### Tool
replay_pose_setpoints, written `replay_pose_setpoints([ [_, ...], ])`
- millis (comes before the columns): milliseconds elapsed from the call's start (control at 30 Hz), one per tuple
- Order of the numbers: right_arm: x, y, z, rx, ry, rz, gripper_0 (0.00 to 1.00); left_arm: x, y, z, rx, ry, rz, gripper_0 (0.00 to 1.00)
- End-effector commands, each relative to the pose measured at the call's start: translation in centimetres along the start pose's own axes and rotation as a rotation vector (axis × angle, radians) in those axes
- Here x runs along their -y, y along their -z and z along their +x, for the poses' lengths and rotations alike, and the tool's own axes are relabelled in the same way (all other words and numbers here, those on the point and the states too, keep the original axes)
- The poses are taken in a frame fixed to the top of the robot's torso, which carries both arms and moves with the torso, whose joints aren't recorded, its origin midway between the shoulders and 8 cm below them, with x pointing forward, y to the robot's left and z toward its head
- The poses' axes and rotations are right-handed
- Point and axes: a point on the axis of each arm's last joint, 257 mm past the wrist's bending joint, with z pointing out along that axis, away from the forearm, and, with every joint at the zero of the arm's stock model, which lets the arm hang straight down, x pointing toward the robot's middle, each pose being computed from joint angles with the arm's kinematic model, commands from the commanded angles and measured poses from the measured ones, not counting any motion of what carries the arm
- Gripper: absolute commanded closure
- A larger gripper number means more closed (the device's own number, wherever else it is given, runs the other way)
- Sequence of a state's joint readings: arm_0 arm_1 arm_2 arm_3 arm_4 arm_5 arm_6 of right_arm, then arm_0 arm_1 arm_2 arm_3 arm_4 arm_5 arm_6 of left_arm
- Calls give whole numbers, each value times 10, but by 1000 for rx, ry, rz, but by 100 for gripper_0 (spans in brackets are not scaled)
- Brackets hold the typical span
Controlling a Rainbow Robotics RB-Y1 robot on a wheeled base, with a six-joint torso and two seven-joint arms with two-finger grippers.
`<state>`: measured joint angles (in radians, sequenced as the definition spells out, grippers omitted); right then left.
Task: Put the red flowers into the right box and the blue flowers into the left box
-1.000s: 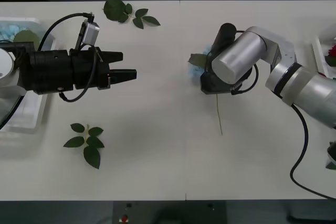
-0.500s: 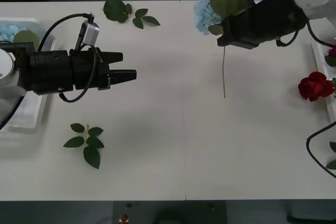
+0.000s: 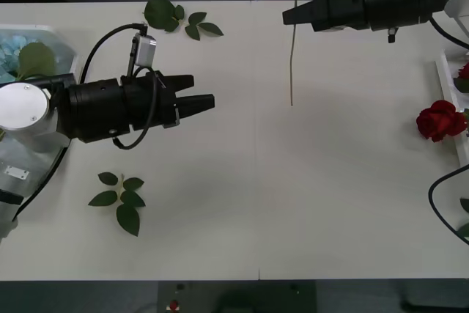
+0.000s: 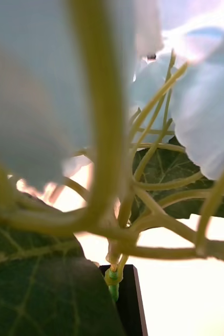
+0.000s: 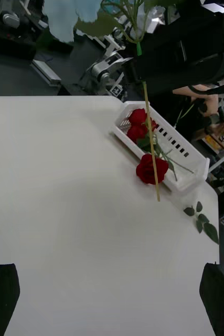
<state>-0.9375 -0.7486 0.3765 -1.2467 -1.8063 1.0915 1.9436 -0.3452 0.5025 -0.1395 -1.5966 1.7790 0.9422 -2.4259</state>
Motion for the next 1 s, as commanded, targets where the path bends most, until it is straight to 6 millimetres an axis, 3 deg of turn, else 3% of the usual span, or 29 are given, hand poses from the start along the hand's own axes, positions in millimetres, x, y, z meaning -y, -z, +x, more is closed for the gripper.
replay_pose_setpoints([
  [33,-42,-18,-12,36,143,-107,100,11,-12,-15,72,5,9,0],
  [200,-63,-34,-15,72,222,-164,100,17,-21,-19,99,1,16,0],
  [567,-104,-62,-19,123,216,-273,100,17,-46,-22,100,-69,-26,0],
  [1000,-107,-69,-22,145,208,-273,100,16,-64,-35,99,-103,-35,0],
])
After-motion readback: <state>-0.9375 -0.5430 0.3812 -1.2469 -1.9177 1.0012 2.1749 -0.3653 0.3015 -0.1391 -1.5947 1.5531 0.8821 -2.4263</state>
